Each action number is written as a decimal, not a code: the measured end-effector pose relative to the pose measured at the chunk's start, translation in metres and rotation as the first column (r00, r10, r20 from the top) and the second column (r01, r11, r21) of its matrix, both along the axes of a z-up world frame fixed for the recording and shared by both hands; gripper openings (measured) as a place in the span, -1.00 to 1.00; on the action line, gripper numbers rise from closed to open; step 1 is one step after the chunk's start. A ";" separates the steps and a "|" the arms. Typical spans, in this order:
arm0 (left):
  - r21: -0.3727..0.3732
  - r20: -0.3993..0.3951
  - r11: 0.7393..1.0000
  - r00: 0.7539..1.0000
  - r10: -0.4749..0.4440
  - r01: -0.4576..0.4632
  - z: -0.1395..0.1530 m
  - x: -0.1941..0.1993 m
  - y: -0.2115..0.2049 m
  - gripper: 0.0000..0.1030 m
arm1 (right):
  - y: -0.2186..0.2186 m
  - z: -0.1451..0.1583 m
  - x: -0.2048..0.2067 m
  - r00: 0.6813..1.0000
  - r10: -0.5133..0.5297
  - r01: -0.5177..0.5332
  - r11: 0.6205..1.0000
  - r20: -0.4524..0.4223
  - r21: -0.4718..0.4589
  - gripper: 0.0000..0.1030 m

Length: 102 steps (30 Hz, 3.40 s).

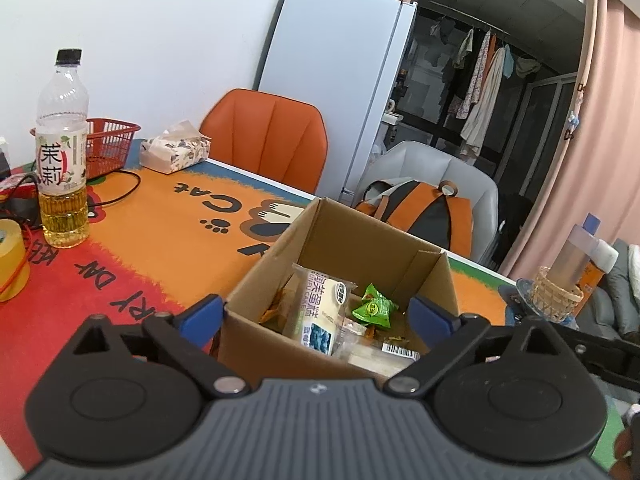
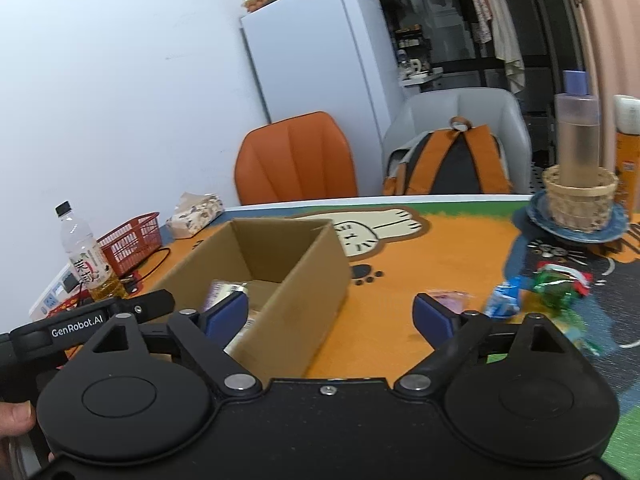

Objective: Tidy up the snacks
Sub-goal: 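Move both open grippers back over the remaining snacks, then grasp the blue-wrapped candy with the left gripper while the right approaches the cookie pack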

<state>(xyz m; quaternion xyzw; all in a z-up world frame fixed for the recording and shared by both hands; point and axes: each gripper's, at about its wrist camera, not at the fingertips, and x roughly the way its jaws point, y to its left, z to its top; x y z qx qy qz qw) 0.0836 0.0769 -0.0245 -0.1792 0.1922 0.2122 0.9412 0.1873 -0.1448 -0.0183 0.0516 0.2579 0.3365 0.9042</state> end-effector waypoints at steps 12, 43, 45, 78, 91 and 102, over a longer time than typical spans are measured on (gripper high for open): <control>-0.004 0.012 0.995 0.995 -0.097 0.097 0.012 -0.004 -0.030 0.93 | -0.048 0.000 -0.002 0.997 -0.068 0.068 0.998 -0.027 0.006 1.00; -0.009 -0.027 0.897 0.897 -0.441 0.441 -0.005 0.038 -0.151 0.90 | -0.170 -0.020 0.001 0.964 -0.258 0.256 0.966 -0.058 -0.035 0.97; -0.017 -0.034 0.893 0.892 -0.450 0.450 -0.009 0.042 -0.156 0.90 | -0.173 -0.022 0.001 0.964 -0.260 0.258 0.966 -0.061 -0.036 0.97; -0.049 -0.174 0.804 0.787 -0.591 0.593 -0.076 0.103 -0.233 0.49 | -0.206 -0.059 0.020 0.952 -0.270 0.269 0.963 -0.141 -0.030 0.75; -0.092 -0.117 0.822 0.813 -0.570 0.563 -0.080 0.103 -0.206 -0.34 | -0.178 -0.071 0.031 0.966 -0.208 0.205 0.978 -0.155 -0.040 0.71; -0.098 -0.094 0.857 0.853 -0.514 0.505 -0.075 0.102 -0.172 -0.50 | -0.153 -0.071 0.047 0.973 -0.179 0.172 0.983 -0.146 -0.058 0.71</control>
